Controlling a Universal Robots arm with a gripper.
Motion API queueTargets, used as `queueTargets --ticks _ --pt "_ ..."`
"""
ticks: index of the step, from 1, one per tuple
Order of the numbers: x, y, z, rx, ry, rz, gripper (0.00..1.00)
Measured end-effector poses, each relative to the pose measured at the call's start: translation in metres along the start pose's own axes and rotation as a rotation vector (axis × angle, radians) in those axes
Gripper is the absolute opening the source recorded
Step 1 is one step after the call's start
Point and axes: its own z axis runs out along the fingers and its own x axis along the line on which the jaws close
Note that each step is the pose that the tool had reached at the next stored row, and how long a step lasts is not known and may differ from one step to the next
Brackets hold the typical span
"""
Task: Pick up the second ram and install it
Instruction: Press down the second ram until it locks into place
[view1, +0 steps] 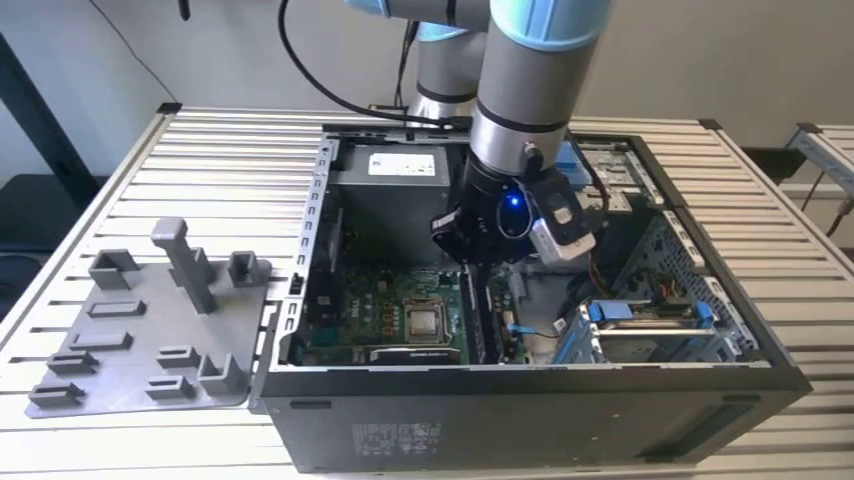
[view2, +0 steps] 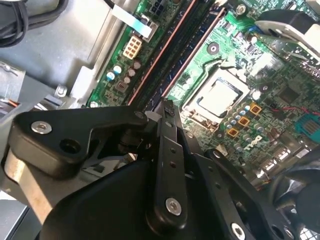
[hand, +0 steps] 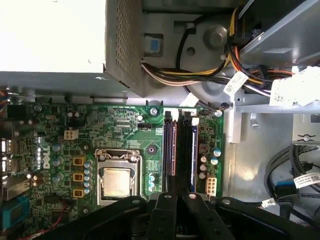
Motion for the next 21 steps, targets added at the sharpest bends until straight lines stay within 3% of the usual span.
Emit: queueTargets --ticks 5,21 --pt "0.0001 -0.0006 0.0 -0.0008 0.0004 -0.054 0.11" --pt "0.0004 -0.0006 0.0002 -0.0007 0.0041 -0.337 0.11"
